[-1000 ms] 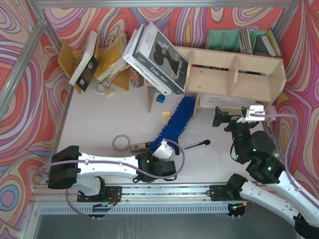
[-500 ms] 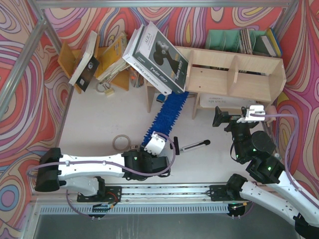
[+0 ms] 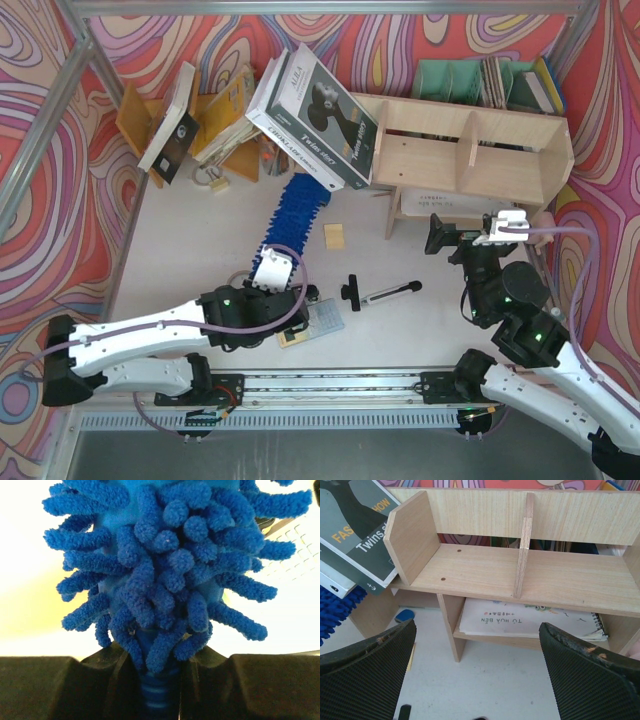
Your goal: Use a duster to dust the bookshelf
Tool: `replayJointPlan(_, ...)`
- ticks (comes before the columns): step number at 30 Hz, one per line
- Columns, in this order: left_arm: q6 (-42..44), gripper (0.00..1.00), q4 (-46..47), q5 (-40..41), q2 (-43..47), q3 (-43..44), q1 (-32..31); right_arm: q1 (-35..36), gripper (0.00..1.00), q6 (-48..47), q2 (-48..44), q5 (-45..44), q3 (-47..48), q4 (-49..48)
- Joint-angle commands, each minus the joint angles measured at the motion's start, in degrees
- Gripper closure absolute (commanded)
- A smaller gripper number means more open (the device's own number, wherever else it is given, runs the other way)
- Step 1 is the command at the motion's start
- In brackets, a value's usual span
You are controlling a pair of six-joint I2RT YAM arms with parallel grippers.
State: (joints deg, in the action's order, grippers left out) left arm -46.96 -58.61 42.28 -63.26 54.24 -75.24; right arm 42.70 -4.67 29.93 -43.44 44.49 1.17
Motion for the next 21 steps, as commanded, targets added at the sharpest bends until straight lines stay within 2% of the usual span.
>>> replayJointPlan(1,2.35,1.00,-0.16,-0.84,2.72,-2.29,3.57,-0.01,0.01,0.11,0.39,-0.42,1.11,-0.12)
replayJointPlan(8,4.11,1.00,5.73,-8.32,2.83,-6.95,7.51,-0.03,0.01,0.10,0.20,-0.50,0.95,-0.11)
replayJointPlan(14,4.11,1.00,12.00,-13.25,-2.10,-10.19,7.96,-0.07,0.01,0.10,0.30,-0.47,0.95,-0.03)
replayJointPlan(21,3.96,1.00,15.34,-14.02,-7.25,-11.90,8.49,0.00,0.01,0.16,-0.04,-0.50,0.96,0.14)
